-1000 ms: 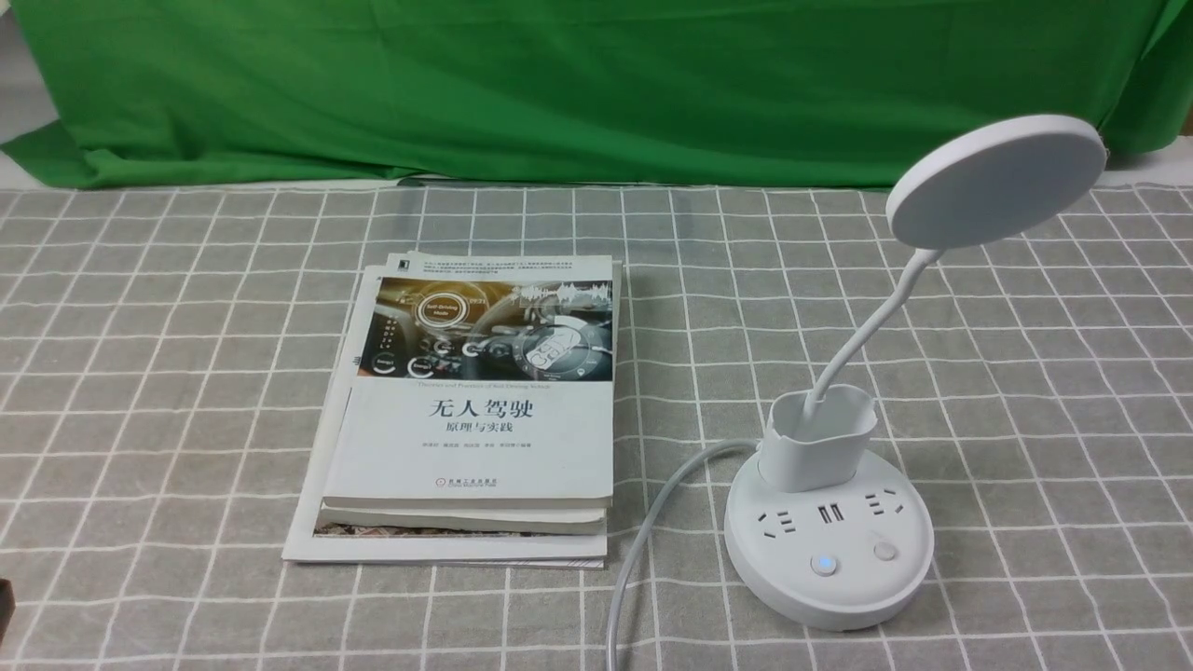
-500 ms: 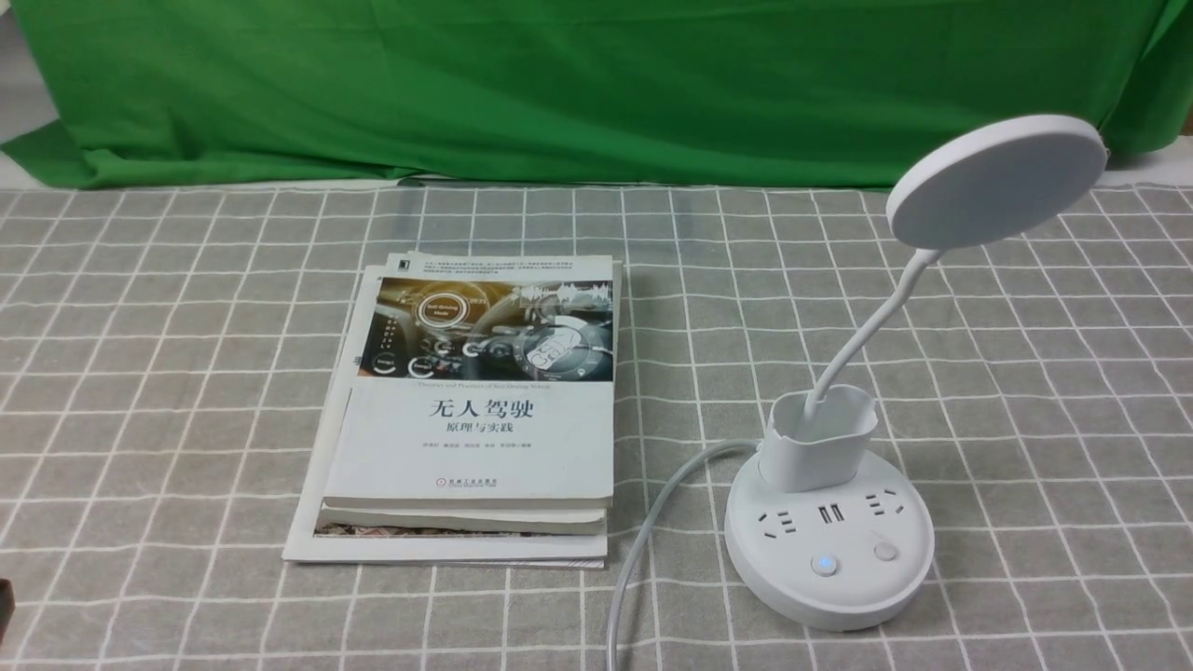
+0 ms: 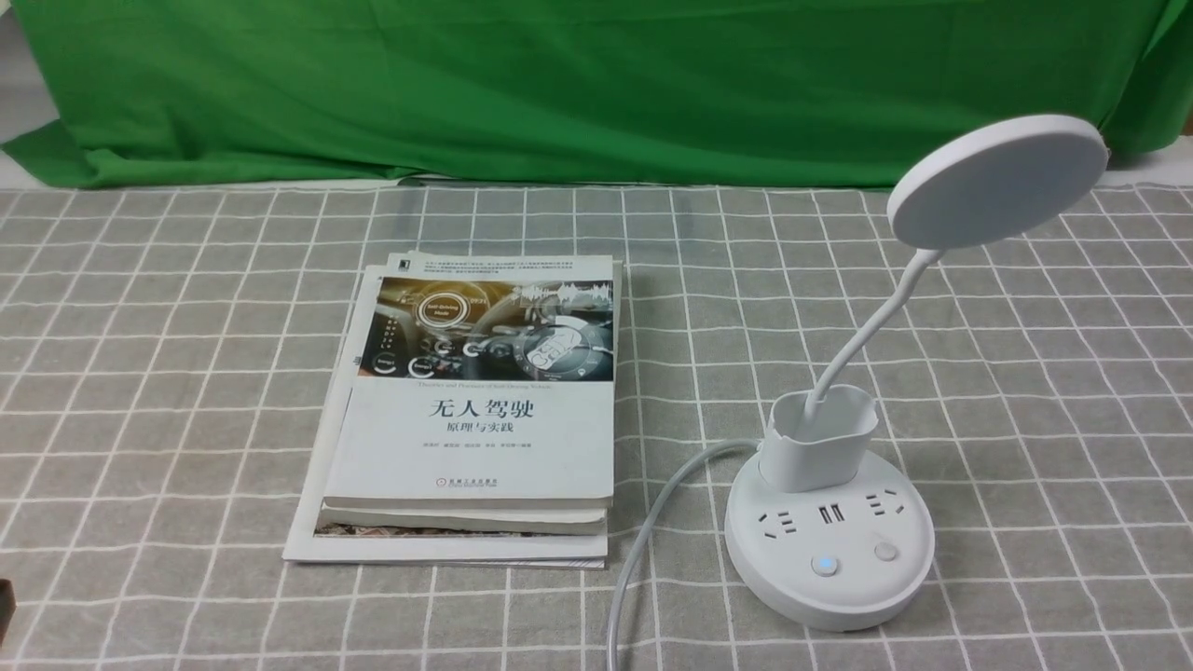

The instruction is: Turn off the desk lamp on the grey coffee tablecloth by hand.

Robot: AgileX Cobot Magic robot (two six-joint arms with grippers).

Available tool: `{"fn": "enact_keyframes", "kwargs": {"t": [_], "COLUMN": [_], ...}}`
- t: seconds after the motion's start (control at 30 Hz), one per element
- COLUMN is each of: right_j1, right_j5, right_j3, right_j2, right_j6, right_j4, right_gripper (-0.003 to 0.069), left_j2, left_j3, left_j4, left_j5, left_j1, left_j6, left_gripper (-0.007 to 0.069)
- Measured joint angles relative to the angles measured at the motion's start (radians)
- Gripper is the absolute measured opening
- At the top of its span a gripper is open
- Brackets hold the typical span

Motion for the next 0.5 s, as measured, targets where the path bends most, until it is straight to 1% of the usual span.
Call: {"fn": "enact_keyframes", "kwargs": {"t": [0.13, 0.5], "right_j1": [0.001, 0.001], "right_j5": [-0.019, -0.027], "right_j3": [0.0, 0.0], "right_j2": [0.0, 0.0], "right_j6": [0.026, 0.03], "right_j4": [0.0, 0.0], "right_gripper": [0.0048, 0.005], "left_j2": [0.0, 0.0], "left_j3": [0.0, 0.0], "left_j4": [0.0, 0.0], "left_j5": [-0.001, -0.001], "left_j1": [0.0, 0.0], "left_j6": [0.0, 0.0], "left_gripper": [0.0019, 0.0019]}}
